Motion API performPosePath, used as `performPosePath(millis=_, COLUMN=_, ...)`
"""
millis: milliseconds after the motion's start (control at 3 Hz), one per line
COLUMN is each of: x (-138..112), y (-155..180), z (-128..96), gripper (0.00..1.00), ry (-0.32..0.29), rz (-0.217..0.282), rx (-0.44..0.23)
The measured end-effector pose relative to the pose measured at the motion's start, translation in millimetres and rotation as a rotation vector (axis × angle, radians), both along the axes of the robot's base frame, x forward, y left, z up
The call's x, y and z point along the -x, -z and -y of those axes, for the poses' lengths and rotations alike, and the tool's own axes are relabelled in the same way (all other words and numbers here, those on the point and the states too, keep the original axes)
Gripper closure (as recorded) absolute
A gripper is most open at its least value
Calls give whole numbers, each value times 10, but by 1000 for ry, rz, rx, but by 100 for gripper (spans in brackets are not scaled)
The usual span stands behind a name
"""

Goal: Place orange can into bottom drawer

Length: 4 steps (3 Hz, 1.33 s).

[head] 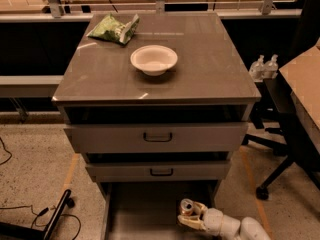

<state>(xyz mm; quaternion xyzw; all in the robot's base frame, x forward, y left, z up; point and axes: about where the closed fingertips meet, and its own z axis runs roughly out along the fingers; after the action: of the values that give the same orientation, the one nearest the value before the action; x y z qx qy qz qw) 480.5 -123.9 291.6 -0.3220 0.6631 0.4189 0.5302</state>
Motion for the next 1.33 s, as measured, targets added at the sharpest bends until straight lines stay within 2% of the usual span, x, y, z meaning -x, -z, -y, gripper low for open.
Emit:
performPosePath(millis=333, x=-180, y=288, z=-55, gripper=100, ry=-12, rz=16, rx=-13)
performPosePath(millis=667, x=-284, y=464, z=-72, gripper=100, ry=-31, rz=23, rx=8)
performPosePath(millis=1333, x=-348, y=668, z=-166, gripper=100, ry=-66, rz=37, rx=52)
